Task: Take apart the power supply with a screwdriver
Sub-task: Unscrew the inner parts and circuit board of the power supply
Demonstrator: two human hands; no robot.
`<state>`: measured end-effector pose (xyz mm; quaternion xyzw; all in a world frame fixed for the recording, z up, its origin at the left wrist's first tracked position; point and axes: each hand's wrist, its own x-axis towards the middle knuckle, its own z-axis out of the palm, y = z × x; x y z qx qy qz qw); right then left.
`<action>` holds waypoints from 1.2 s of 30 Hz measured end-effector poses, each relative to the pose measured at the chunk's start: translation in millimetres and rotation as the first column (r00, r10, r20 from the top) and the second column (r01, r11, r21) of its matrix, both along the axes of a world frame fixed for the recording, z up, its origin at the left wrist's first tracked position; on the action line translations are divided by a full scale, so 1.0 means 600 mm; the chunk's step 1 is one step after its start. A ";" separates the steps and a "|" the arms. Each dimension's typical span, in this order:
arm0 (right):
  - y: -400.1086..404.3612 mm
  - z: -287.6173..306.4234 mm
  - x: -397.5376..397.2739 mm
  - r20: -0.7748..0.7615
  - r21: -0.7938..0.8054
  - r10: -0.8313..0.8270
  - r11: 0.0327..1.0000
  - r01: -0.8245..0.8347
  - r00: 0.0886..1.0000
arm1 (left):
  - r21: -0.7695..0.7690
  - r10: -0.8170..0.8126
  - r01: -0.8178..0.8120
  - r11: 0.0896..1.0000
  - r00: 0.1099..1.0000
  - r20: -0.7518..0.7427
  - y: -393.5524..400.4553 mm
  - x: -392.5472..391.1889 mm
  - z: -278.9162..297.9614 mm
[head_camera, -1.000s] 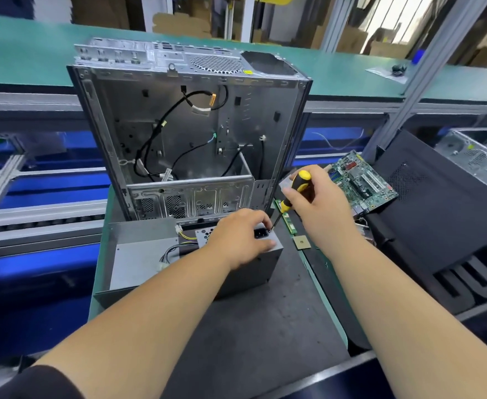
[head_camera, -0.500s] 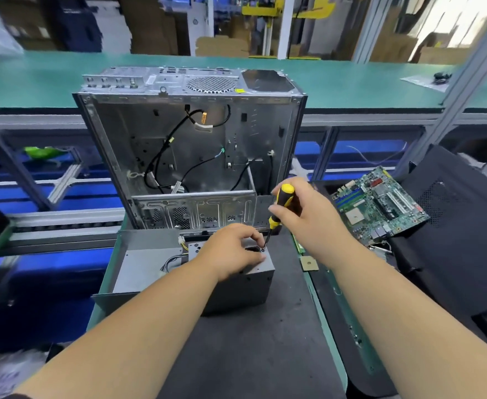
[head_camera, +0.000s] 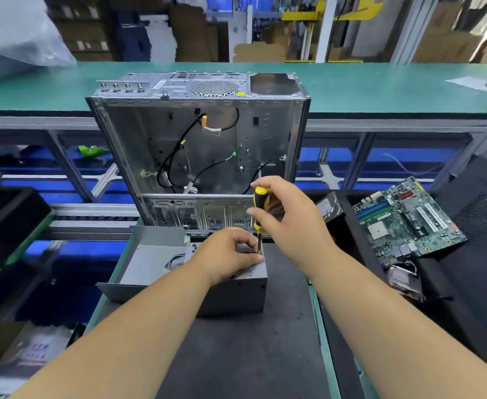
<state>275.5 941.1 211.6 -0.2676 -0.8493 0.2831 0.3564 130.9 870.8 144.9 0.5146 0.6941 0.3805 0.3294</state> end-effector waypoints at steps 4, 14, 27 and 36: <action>0.004 -0.002 -0.009 -0.163 0.037 -0.048 0.998 0.054 0.986 | -0.004 0.000 0.000 1.000 0.997 -0.074 0.003 -0.002 0.002; 0.014 -0.004 -0.012 -0.244 -0.261 -0.016 0.964 -0.050 0.970 | -0.026 -0.005 0.001 1.000 0.992 -0.126 0.008 -0.008 -0.002; 0.012 -0.014 -0.033 -0.657 -0.631 0.034 0.521 -0.574 0.753 | -0.020 -0.031 0.028 0.999 0.989 -0.148 0.003 -0.016 -0.011; 0.021 -0.008 -0.029 -0.551 -0.675 -0.016 0.596 -0.434 0.834 | -0.008 -0.042 0.042 0.999 0.991 -0.130 0.002 -0.017 -0.009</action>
